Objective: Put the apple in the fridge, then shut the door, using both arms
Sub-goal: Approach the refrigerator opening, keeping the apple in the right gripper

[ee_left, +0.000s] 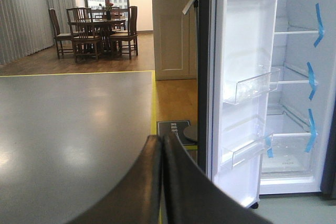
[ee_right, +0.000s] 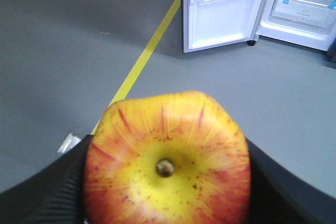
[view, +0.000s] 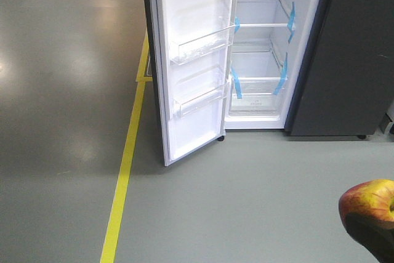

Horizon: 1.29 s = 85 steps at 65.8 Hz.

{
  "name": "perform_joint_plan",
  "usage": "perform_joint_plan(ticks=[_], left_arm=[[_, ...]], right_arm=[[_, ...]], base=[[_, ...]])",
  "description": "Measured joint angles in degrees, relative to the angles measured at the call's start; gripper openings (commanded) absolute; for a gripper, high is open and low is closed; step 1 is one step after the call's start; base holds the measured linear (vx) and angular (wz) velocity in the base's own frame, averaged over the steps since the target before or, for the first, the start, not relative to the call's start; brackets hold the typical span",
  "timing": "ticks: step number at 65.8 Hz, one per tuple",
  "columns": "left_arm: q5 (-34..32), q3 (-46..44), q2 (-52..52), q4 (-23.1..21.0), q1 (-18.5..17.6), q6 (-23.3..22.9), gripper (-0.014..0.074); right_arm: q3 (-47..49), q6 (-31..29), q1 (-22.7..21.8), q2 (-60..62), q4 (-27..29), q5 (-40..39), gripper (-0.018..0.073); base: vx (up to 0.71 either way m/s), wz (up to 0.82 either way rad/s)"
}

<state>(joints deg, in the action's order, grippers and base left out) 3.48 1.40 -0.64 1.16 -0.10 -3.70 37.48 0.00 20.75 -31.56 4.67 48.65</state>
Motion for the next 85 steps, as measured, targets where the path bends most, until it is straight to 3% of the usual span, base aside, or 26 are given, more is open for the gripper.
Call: perform_joint_plan(ticks=[85], left_arm=[[0.0,0.0,0.0,0.0,0.0,0.0,-0.0006]], right_arm=[[0.0,0.0,0.0,0.0,0.0,0.0,0.0344]], base=[[0.08,0.00]])
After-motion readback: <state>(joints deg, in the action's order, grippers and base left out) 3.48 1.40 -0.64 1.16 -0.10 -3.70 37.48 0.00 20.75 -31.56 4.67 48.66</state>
